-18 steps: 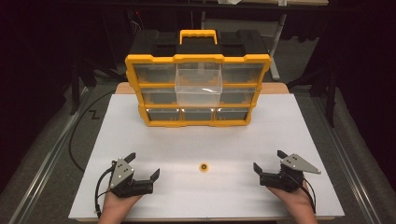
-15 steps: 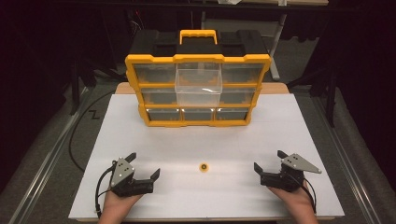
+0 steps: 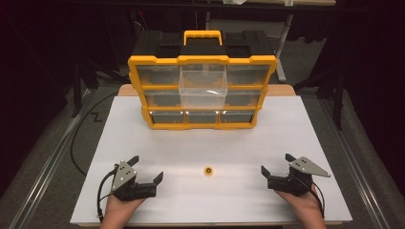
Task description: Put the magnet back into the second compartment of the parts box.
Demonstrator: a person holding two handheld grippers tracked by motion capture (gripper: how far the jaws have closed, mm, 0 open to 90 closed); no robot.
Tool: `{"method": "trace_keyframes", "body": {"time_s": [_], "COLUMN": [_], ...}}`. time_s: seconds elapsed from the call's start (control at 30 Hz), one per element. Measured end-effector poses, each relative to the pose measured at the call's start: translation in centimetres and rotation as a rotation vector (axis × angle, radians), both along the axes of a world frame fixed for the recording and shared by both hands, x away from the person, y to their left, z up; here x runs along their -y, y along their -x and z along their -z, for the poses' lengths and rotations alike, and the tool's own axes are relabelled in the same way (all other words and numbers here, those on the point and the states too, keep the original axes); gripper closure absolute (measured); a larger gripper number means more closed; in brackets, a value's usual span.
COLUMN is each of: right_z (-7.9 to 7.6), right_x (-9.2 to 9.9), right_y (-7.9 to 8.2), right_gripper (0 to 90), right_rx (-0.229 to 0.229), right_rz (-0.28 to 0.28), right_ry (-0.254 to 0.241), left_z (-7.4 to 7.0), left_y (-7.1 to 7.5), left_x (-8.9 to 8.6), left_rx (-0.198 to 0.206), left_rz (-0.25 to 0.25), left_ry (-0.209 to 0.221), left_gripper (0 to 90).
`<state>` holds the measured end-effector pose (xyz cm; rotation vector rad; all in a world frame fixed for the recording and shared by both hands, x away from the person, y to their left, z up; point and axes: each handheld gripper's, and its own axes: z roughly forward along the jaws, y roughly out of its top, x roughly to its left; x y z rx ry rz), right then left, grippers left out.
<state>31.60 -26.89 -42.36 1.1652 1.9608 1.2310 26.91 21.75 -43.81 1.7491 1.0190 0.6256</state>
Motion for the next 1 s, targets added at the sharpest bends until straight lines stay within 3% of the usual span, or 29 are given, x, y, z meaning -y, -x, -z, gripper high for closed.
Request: {"method": "trace_keyframes", "body": {"time_s": [0.27,0.67,1.0], "right_z": [0.1,0.1,0.5], "right_x": [-0.2,-1.4,-3.2], "right_y": [-0.3,-0.9,-2.1], "right_gripper": [0.1,0.1,0.1], "right_rx": [-0.007,-0.094,-0.151], "right_rz": [-0.006,-0.059,-0.115], "right_ry": [0.015,0.065,0.138], "left_z": [0.0,0.0,0.0], "left_y": [0.0,0.0,0.0], "left_x": [0.0,-0.1,-0.1], "left_rx": [0.006,0.004,0.008], "left_rz": [0.005,0.003,0.007], "left_ry": [0.000,0.007,0.002], "left_gripper": [0.2,0.2,0.2]}}
